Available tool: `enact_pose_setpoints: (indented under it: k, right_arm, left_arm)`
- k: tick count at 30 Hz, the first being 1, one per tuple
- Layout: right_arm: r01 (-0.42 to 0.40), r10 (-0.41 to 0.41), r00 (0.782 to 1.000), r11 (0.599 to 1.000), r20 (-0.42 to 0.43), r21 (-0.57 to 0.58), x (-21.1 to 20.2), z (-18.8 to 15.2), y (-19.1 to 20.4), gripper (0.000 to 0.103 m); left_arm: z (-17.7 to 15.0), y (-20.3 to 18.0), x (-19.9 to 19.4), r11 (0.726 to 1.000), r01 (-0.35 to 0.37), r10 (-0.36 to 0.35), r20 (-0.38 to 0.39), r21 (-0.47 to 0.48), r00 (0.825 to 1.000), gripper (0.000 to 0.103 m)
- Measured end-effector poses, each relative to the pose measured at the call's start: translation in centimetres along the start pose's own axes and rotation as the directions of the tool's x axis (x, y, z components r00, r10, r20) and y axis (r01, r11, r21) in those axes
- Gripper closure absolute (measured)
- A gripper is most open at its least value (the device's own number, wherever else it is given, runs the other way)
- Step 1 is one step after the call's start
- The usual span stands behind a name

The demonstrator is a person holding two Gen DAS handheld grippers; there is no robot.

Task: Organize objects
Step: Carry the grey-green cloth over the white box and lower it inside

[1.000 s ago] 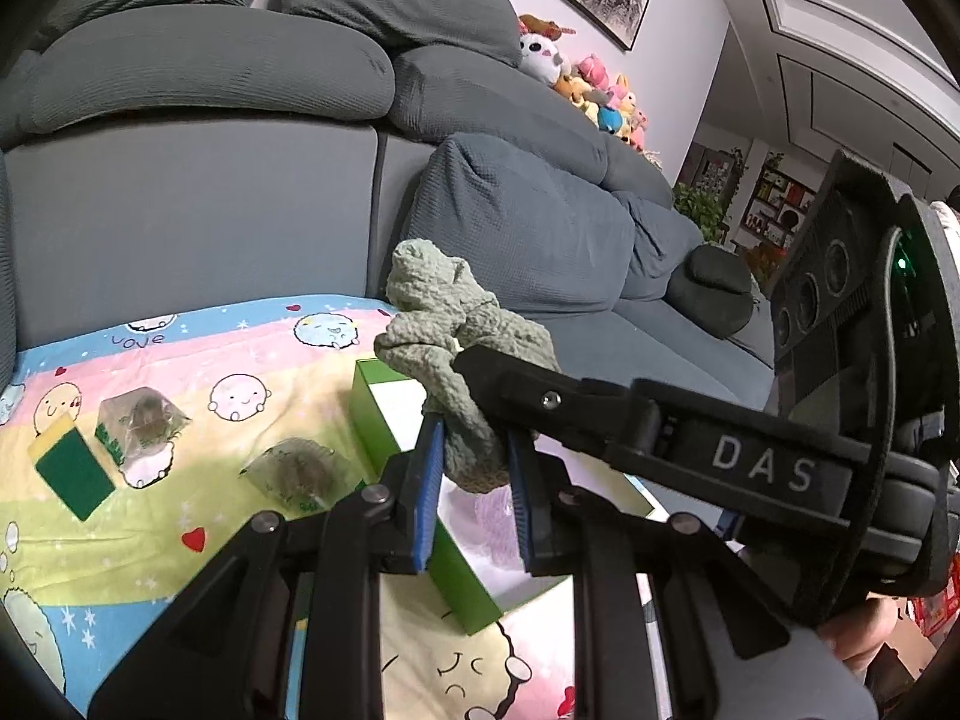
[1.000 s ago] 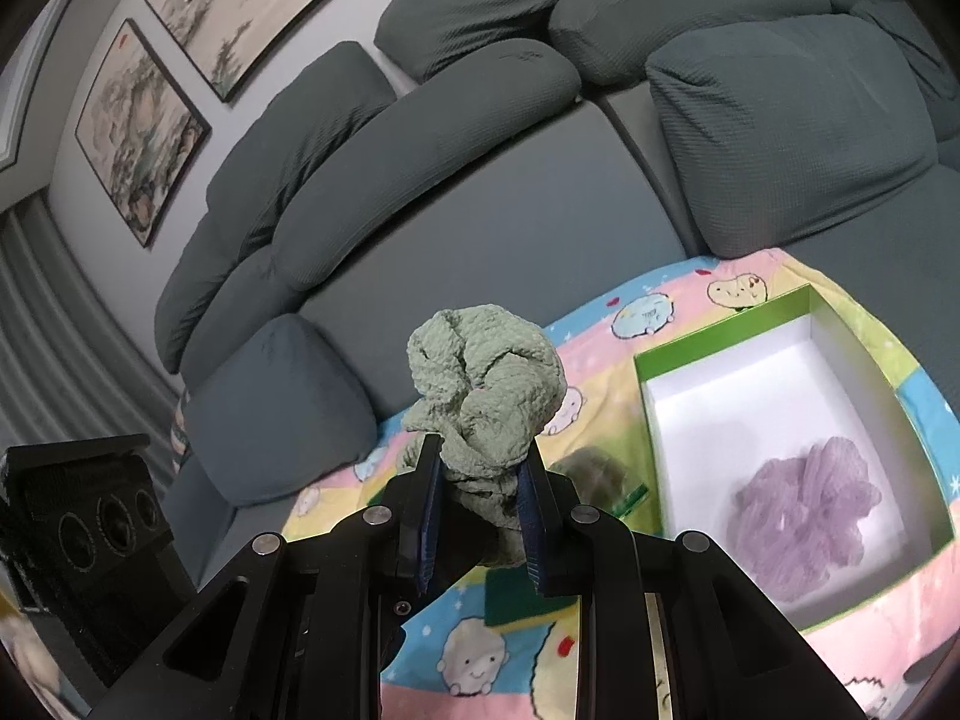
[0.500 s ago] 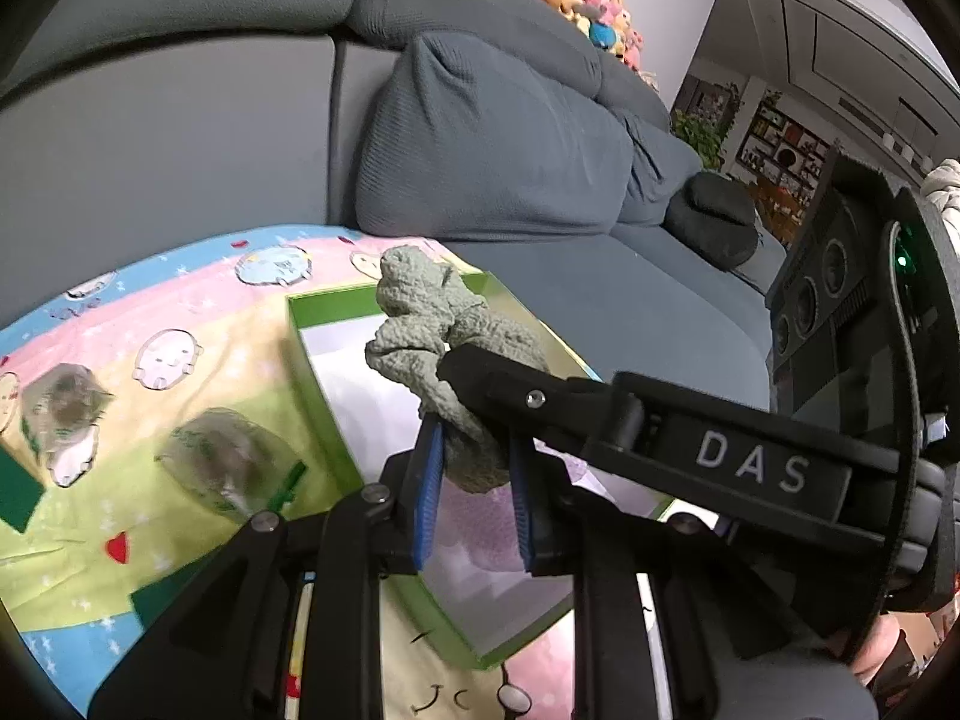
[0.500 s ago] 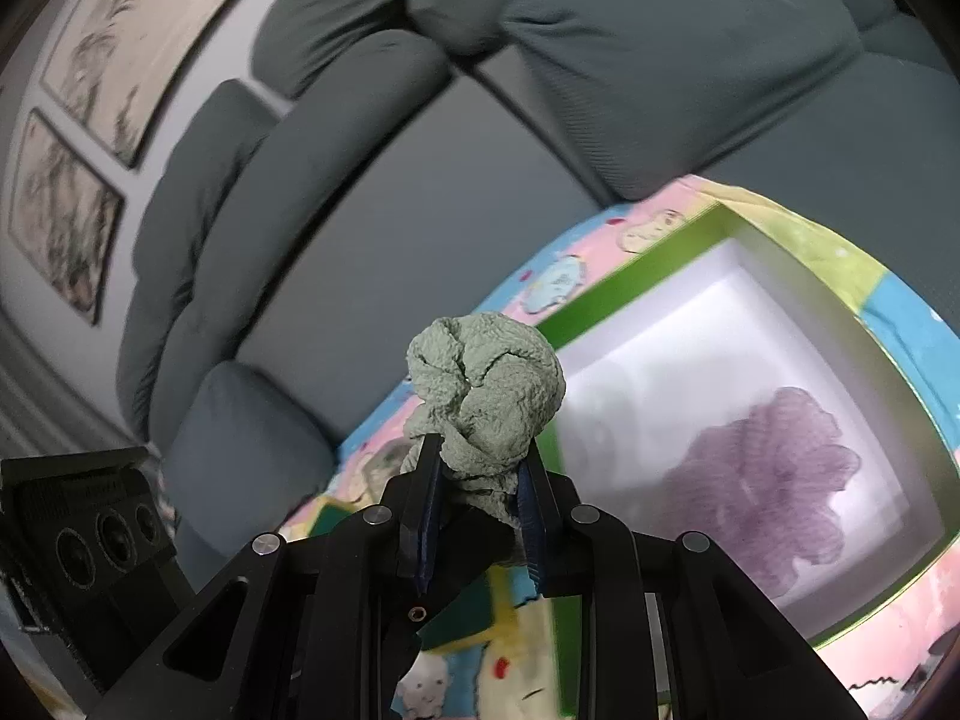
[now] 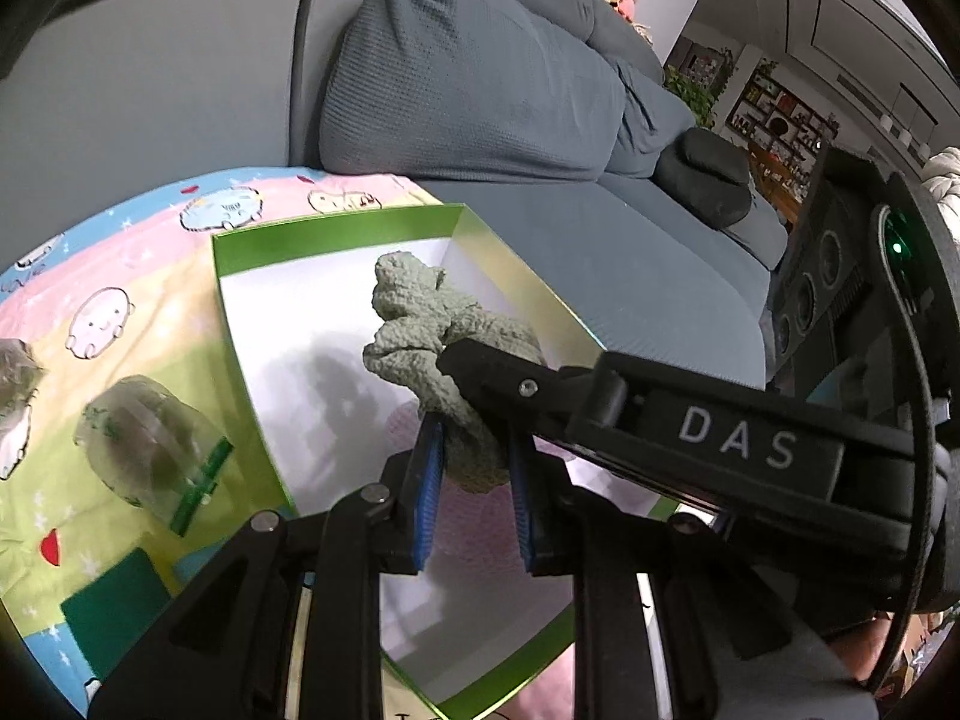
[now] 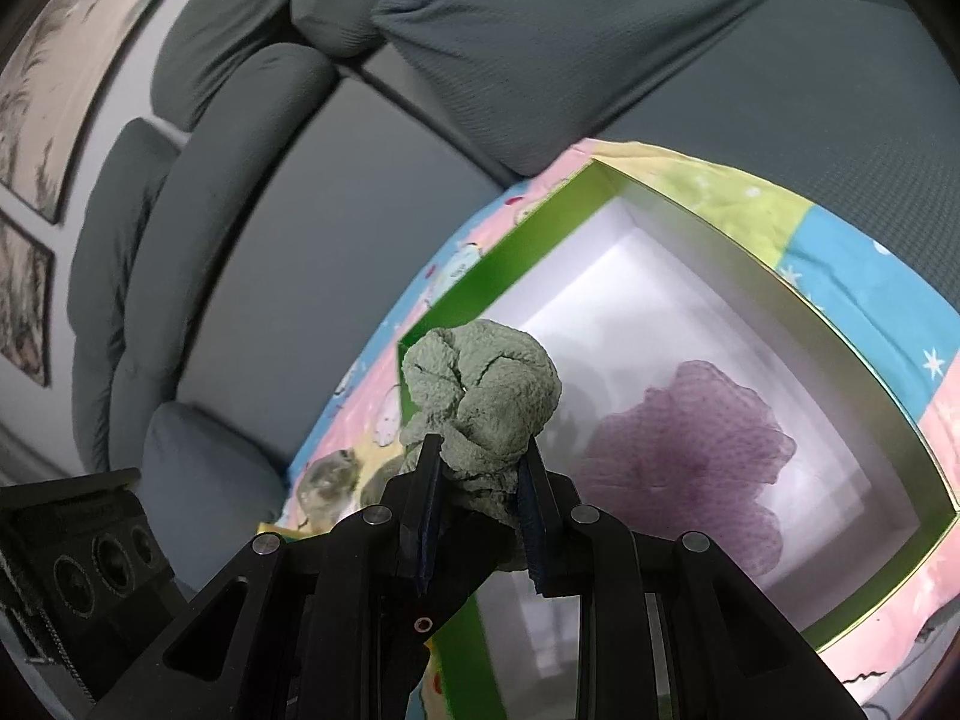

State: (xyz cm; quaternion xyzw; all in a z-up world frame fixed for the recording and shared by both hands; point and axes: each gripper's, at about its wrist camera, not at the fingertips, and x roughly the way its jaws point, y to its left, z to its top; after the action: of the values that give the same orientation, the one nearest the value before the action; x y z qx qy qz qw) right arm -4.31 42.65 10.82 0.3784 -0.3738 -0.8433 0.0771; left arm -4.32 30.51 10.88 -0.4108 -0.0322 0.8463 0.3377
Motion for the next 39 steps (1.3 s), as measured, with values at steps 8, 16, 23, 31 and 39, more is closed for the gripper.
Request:
enact_pose_setpoints:
  k: [8, 16, 23, 31, 39]
  right_arm:
    - [0.086, -0.085, 0.996, 0.996, -0.020, 0.028, 1.0, 0.1, -1.6, 0.077]
    - [0.154, -0.152, 0.988, 0.987, -0.037, 0.050, 1.7, 0.2, -2.8, 0.077]
    - [0.208, -0.206, 0.978, 0.976, -0.029, 0.061, 1.8, 0.3, -3.4, 0.077]
    - [0.237, -0.236, 0.971, 0.968, -0.026, 0.078, 1.6, 0.5, -4.4, 0.076]
    - [0.252, -0.251, 0.968, 0.964, -0.013, 0.085, 1.5, 0.8, -4.9, 0.076]
  left_arm:
    - [-0.5, 0.2, 2.2, 1.000, 0.006, -0.006, -0.051, -0.016, 0.999, 0.085]
    - [-0.9, 0.5, 3.5, 1.000, 0.000, -0.002, -0.072, -0.024, 0.997, 0.085]
    - [-1.2, 0.3, 4.4, 1.000, -0.002, 0.001, -0.078, -0.011, 0.997, 0.082]
    - [-1.6, -0.2, 5.0, 1.000, 0.010, -0.011, -0.083, -0.013, 0.996, 0.074]
    - [-2.4, -0.6, 5.2, 0.996, 0.013, -0.023, -0.115, -0.087, 0.993, 0.074]
